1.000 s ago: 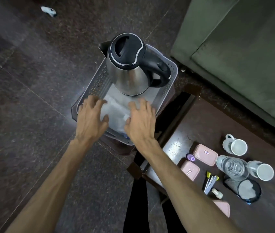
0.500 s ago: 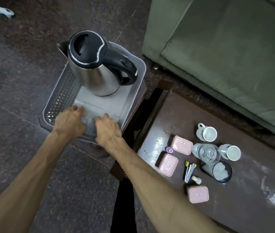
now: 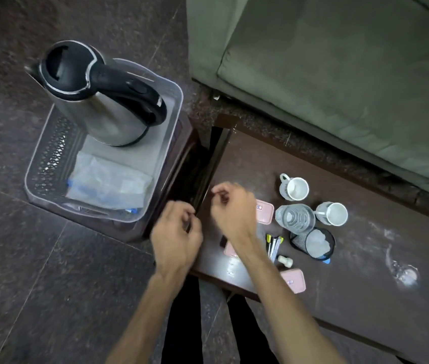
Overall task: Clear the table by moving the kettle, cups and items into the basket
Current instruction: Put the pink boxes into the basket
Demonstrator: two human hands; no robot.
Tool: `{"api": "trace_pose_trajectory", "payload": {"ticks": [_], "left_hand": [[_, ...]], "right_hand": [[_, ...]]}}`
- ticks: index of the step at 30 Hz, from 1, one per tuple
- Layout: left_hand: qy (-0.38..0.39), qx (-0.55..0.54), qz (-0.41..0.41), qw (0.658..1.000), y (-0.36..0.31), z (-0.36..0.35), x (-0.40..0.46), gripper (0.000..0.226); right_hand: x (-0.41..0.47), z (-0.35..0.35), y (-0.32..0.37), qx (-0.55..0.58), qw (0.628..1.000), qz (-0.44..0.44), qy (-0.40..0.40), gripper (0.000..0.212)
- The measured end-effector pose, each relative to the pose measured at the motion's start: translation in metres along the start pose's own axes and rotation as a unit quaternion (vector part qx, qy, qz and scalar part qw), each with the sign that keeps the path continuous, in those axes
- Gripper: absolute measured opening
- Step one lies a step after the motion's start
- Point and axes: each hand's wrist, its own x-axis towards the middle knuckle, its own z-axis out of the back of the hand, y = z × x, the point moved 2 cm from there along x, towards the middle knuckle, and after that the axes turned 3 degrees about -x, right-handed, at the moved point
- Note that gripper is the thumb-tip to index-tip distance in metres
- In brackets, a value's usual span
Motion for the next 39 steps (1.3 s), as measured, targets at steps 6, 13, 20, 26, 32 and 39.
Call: {"api": "trace_pose_trajectory", "payload": {"ticks": [6, 13, 20, 26, 32, 39], "left_hand": [[0.167, 0.021, 0.207, 0.964, 0.0, -0.089, -0.054, 0.029], [0.18, 0.023, 0.269, 0.946, 0.02, -0.132, -0.061, 0.028], [0.178, -0.017, 0.279, 0.943, 0.028, -0.137, -0.064, 0.013], [0.094, -0.137, 0.32, 0.933, 0.017, -0.094, -0.074, 0.018], [-0.098, -0.288, 0.287, 0.908, -0.007, -0.007, -0.041, 0.037], [-0.174, -0.257, 0.254, 0.916, 0.006, 0.093, 0.023, 0.055]], "right_hand": [[0.032, 0.028, -0.064, -0.236, 0.965, -0.017, 0.111, 0.027], [0.057, 0.016, -0.095, -0.388, 0.893, 0.04, 0.224, 0.035], [0.071, 0.023, -0.099, -0.389, 0.9, 0.042, 0.194, 0.028], [0.085, 0.051, -0.069, -0.303, 0.941, -0.003, 0.152, 0.029], [0.082, 0.081, 0.016, -0.104, 0.985, -0.02, 0.138, 0.046], [0.066, 0.035, 0.12, 0.016, 0.983, 0.088, 0.157, 0.015]]}}
